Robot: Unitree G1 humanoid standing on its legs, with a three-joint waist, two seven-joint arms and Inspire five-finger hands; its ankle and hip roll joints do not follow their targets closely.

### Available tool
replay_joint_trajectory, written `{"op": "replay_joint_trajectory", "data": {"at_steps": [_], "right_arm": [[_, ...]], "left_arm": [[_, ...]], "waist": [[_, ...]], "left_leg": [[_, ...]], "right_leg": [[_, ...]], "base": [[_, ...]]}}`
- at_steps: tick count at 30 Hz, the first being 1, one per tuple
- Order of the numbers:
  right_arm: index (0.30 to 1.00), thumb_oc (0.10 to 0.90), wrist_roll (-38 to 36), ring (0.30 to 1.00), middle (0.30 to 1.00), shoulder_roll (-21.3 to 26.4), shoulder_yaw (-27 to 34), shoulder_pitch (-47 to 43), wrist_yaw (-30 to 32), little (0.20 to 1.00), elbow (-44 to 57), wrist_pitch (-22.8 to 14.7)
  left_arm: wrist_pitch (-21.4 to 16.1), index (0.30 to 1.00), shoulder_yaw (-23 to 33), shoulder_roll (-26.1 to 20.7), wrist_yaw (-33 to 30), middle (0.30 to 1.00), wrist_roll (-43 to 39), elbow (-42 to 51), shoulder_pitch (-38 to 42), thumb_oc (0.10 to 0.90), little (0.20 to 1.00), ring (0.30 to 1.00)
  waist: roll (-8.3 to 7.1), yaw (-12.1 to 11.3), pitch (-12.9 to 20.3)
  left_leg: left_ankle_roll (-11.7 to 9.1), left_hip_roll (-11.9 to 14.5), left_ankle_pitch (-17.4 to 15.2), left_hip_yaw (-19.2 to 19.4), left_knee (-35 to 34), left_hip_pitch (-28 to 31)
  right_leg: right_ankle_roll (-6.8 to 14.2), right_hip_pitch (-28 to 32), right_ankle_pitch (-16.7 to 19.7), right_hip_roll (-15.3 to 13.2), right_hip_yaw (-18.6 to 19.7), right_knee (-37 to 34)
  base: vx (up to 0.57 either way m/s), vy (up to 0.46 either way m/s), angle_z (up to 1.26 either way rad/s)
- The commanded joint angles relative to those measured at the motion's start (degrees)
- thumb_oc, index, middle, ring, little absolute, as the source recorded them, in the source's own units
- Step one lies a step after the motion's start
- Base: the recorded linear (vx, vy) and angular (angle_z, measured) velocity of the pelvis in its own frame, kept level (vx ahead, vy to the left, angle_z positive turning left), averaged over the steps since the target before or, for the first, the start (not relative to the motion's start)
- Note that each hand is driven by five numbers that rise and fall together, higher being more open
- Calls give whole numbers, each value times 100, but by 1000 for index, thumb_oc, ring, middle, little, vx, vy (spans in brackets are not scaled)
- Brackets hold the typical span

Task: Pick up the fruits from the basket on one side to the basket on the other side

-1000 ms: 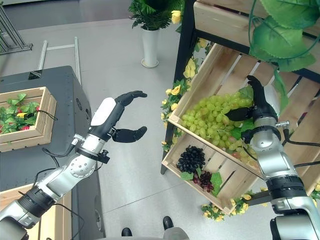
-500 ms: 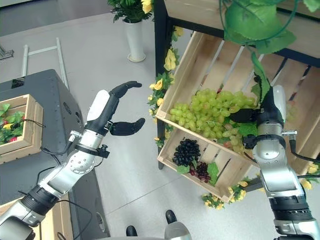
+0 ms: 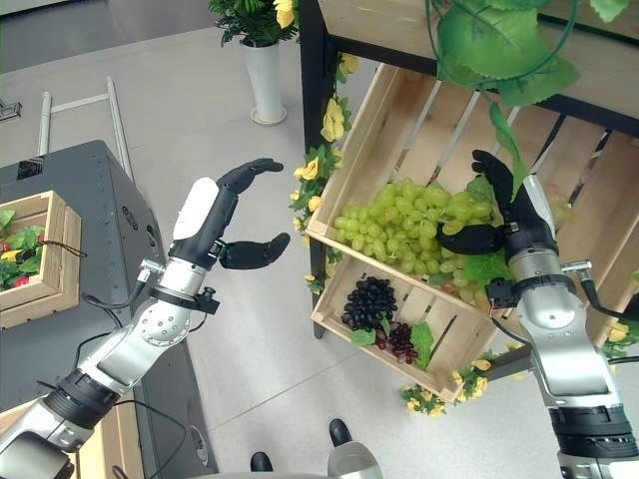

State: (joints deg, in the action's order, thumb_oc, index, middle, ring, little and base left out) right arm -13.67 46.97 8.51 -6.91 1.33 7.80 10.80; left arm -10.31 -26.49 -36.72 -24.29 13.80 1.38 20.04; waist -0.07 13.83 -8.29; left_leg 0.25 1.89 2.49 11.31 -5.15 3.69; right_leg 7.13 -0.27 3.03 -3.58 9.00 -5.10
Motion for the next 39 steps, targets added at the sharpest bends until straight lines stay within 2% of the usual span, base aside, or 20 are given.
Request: {"op": "replay_joint_trajectory", "data": {"at_steps": [1, 3, 8, 13, 15, 18, 21, 24, 28, 33, 36, 38, 39], "right_arm": [[900, 800, -68, 900, 900, 638, 250, -231, -430, 900, 272, -719], [900, 800, 84, 900, 900, 765, 242, -175, -738, 900, 211, -655], [900, 800, 743, 900, 900, 1428, 82, -36, -1857, 900, -67, -399], [900, 800, 1149, 900, 900, 2099, -270, -90, -2218, 900, -473, -250], [900, 800, 965, 900, 900, 2233, -332, -150, -1883, 900, -591, -277], [900, 800, 830, 900, 900, 2265, -312, -316, -1758, 900, -628, -275], [900, 800, 503, 900, 900, 2270, -159, -403, -1207, 900, -669, -387], [900, 800, 218, 900, 900, 2019, 141, -490, -315, 900, -680, -656], [900, 800, 143, 900, 900, 1494, 630, -513, 377, 900, -169, -936], [900, 800, -338, 900, 900, 829, 937, -398, 613, 900, 673, -1221], [900, 800, -784, 900, 900, 372, 875, -400, 748, 900, 1098, -1521], [900, 800, -1404, 900, 900, 53, 777, -406, 579, 900, 1284, -1766], [900, 800, -1482, 900, 900, 19, 762, -415, 538, 900, 1302, -1789]], "left_arm": [[-446, 900, 342, -77, -264, 900, 91, -114, 372, 800, 900, 900], [-452, 900, 353, -109, -263, 900, 88, -124, 358, 800, 900, 900], [-484, 900, 361, -267, -282, 900, 60, -125, 340, 800, 900, 900], [-456, 900, 267, -390, -329, 900, 90, -61, 326, 800, 900, 900], [-409, 900, 236, -445, -367, 900, 86, 8, 297, 800, 900, 900], [-455, 900, 245, -440, -371, 900, 109, -34, 275, 800, 900, 900], [-453, 900, 283, -449, -367, 900, 119, 23, 201, 800, 900, 900], [-469, 900, 315, -428, -415, 900, 145, 32, 138, 800, 900, 900], [-457, 900, 429, -332, -404, 900, 169, 56, 68, 800, 900, 900], [-473, 900, 533, -191, -423, 900, 222, 52, -14, 800, 900, 900], [-465, 900, 522, -56, -472, 900, 277, 12, 9, 800, 900, 900], [-499, 900, 500, 9, -514, 900, 302, -72, 39, 800, 900, 900], [-510, 900, 497, 17, -521, 900, 304, -88, 43, 800, 900, 900]], "waist": [[-197, -126, 553], [-210, -118, 551], [-295, -137, 561], [-395, -165, 542], [-425, -171, 533], [-434, -168, 538], [-433, -172, 543], [-393, -161, 549], [-297, -132, 537], [-183, -120, 521], [-110, -131, 485], [-80, -149, 475], [-76, -151, 475]], "left_leg": [[-54, 166, -364, -302, 15, 67], [-60, 170, -364, -302, 15, 70], [-82, 181, -364, -305, 15, 56], [-110, 196, -336, -312, 15, 41], [-112, 199, -334, -323, 15, 40], [-110, 200, -334, -317, 15, 41], [-102, 198, -341, -340, 15, 44], [-77, 192, -355, -345, 15, 45], [-47, 175, -388, -357, 15, 57], [-19, 158, -403, -351, 15, 61], [-10, 146, -407, -344, 15, 68], [-16, 133, -353, -335, 15, 46], [-16, 131, -351, -337, 15, 44]], "right_leg": [[-302, -20, 110, 444, -311, 135], [-303, -19, 103, 449, -317, 144], [-299, -15, 122, 444, -343, 121], [-299, -22, 149, 461, -346, 134], [-295, -27, 159, 473, -337, 139], [-295, -31, 152, 481, -319, 149], [-296, -14, 149, 492, -295, 141], [-303, -21, 120, 507, -263, 165], [-309, -21, 78, 512, -232, 187], [-324, -17, 50, 497, -197, 184], [-328, -11, 47, 472, -201, 179], [-334, -37, 77, 457, -210, 195], [-335, -37, 76, 454, -214, 195]], "base": [[0, 0, 0], [0, 0, 0], [-2, -6, 0], [-4, -19, 0], [-5, -16, 0], [0, 0, 0], [0, 0, 0], [0, 0, 0], [3, 19, 0], [1, 42, -1], [-16, 41, 0], [-36, 23, 1], [-31, 21, 0]]}}
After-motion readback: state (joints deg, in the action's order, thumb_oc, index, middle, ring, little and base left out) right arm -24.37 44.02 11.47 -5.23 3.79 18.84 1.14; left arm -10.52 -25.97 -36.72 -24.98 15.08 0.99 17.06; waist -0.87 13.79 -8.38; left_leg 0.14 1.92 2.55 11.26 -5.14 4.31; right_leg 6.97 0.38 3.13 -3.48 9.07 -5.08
